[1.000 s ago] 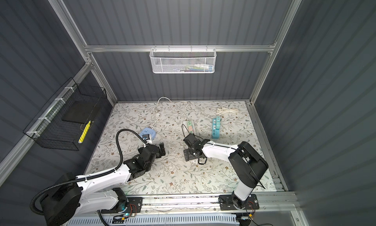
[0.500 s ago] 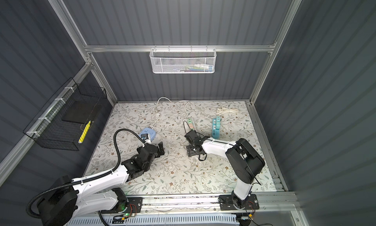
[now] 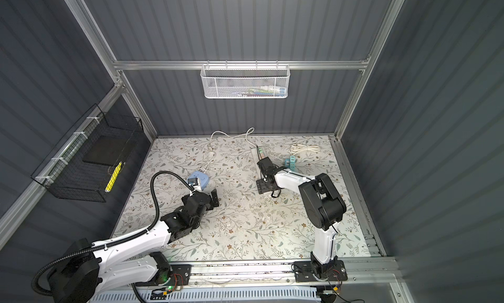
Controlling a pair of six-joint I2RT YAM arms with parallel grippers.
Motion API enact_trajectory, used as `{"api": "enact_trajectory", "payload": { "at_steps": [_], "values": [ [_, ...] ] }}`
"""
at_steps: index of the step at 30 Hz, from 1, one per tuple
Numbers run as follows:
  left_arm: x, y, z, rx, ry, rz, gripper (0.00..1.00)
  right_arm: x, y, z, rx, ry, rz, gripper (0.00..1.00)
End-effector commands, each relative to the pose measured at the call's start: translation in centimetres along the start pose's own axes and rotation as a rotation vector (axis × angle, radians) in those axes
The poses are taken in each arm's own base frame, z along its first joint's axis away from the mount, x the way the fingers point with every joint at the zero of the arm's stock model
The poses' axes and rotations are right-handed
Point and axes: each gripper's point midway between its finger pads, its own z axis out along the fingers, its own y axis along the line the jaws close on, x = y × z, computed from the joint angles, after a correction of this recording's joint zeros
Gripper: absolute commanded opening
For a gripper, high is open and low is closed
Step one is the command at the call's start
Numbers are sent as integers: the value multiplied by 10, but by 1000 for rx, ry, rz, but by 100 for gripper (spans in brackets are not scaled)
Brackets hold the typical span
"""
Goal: Insert the plug
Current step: 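Open and lift the right gripper while the left moves toward the green charger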
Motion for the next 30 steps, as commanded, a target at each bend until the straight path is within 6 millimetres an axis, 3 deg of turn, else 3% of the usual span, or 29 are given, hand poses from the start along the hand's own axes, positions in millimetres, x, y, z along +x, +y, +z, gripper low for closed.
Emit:
{"api": "enact_trajectory", "payload": {
  "at_steps": [1, 4, 7, 13, 18, 21, 28, 30],
  "values": [
    [-34, 0, -5, -25, -66, 5, 100, -16, -3, -8, 0, -34, -24, 93],
    [-55, 2, -4, -51, -90, -12, 100, -18, -8, -20, 15, -38, -34, 99],
    [-75, 14, 6, -106, -77, -58, 100, -25, -3, -41, -14, -68, -40, 99],
    [-94, 51, 58, -216, 43, -159, 100, -37, 6, -91, -16, -152, -63, 99],
    [-79, 81, 116, -289, 194, -196, 100, -40, 12, -128, -9, -235, -81, 99],
    [-73, 88, 148, -316, 254, -145, 98, -37, 19, -145, -31, -280, -97, 99],
    [-45, 77, 217, -246, 401, -19, 87, -16, 29, -158, -125, -302, -86, 99],
    [-48, 75, 231, -253, 414, 6, 85, -10, 29, -158, -136, -298, -81, 99]
  ]
}}
